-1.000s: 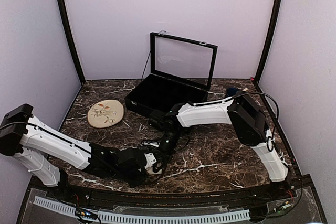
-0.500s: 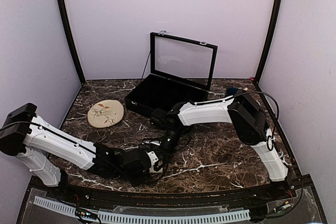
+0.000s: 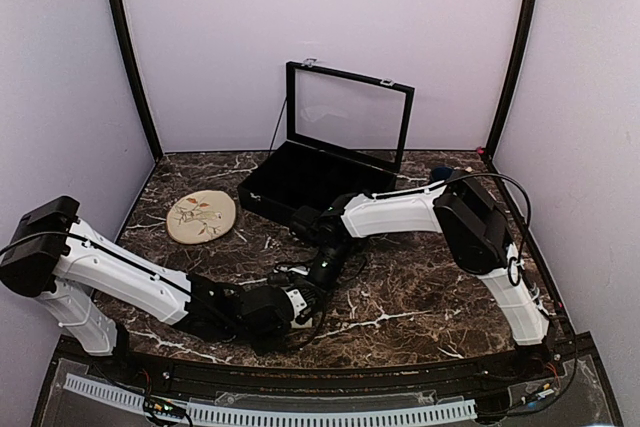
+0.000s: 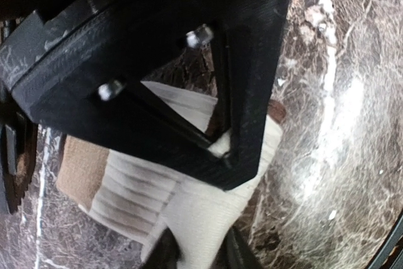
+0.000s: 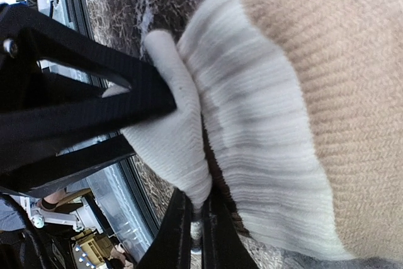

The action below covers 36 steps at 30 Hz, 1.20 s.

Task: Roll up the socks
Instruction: Roll the sock at the center of the board.

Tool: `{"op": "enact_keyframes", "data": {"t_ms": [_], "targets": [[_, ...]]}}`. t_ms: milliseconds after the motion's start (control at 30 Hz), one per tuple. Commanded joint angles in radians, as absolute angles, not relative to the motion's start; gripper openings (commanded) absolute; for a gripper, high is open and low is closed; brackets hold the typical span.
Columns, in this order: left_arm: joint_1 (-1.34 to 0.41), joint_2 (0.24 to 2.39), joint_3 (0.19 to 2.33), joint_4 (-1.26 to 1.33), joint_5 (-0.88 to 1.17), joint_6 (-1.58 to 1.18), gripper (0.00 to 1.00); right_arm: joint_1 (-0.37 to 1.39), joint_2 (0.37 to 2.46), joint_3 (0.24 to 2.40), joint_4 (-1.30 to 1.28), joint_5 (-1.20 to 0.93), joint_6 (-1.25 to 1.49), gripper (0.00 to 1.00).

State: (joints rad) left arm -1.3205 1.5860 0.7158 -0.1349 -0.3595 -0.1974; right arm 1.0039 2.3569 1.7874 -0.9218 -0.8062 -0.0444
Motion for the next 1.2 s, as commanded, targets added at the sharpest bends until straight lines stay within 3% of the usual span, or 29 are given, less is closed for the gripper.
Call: {"op": "enact_keyframes", "data": {"t_ms": [0,167,267,433,633,1167], "targets": [[-1.313,1.638,0.722,-0.183,-0.269,-0.185,0.17,1.022,2.378,1.808,-0.924,-0.829,-0.04,0.0],[-1.309,1.646,0.723,-0.182,-0.238,-0.183,0.0,1.029,2.391,1.83,-0.925,-0.835,-0.035,0.0],[-1.305,1.649,0.722,-0.183,-0.223,-0.188,0.0,1.031,2.389,1.834,-0.926,-0.819,-0.035,0.01],[-1.3,1.648,0.723,-0.201,-0.2,-0.224,0.0,1.021,2.358,1.819,-0.913,-0.764,-0.031,0.14],[-1.269,1.604,0.695,-0.195,-0.172,-0.326,0.0,0.988,2.286,1.744,-0.821,-0.748,0.005,0.21],[-1.208,1.496,0.59,-0.109,-0.101,-0.475,0.0,0.918,2.157,1.59,-0.628,-0.731,0.084,0.24]]}}
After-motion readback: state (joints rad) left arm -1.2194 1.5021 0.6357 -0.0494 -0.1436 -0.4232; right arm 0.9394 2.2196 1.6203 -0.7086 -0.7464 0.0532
